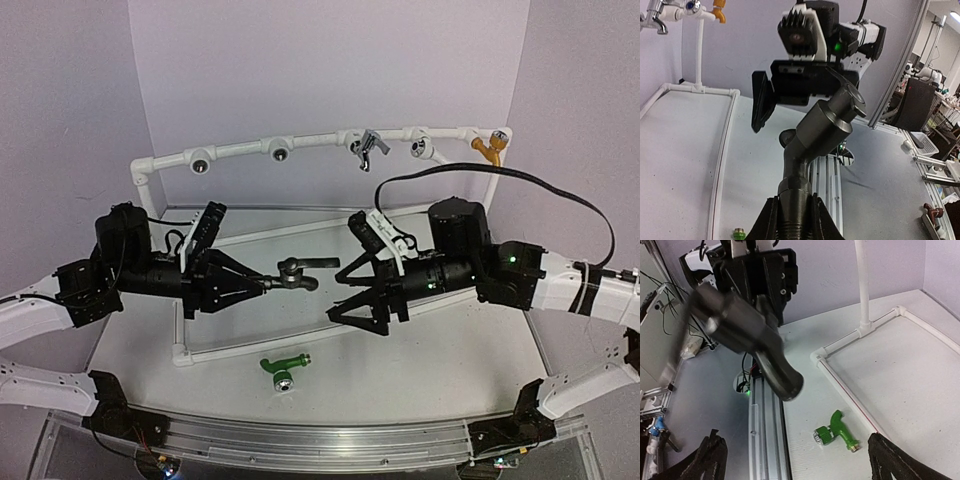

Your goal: Install the water faucets

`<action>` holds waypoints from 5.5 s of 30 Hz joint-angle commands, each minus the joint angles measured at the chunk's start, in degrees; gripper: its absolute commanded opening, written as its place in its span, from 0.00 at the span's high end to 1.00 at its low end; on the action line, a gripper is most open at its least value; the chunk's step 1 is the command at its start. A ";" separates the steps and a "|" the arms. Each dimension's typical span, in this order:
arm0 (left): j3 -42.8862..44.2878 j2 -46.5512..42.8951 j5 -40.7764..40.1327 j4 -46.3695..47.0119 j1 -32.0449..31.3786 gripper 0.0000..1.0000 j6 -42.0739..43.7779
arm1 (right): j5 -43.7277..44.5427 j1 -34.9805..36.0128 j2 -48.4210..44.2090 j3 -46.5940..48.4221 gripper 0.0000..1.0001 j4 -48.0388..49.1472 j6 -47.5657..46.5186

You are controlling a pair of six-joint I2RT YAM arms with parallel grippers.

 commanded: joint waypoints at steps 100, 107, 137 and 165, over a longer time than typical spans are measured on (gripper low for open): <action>4.89 -1.45 -30.44 -15.03 42.49 0.14 -16.73 | 74.84 9.41 37.96 32.54 1.00 45.46 -93.09; 2.96 -1.11 -32.29 -9.60 42.68 0.17 -15.51 | 73.59 9.41 39.42 36.17 1.00 38.68 -88.36; -7.96 0.83 -27.78 13.93 43.92 0.50 -10.65 | 77.29 9.40 45.26 44.51 1.00 35.25 -85.09; -13.03 0.11 -28.60 17.00 43.92 1.00 -11.43 | 81.57 8.10 47.79 51.95 1.00 30.85 -69.22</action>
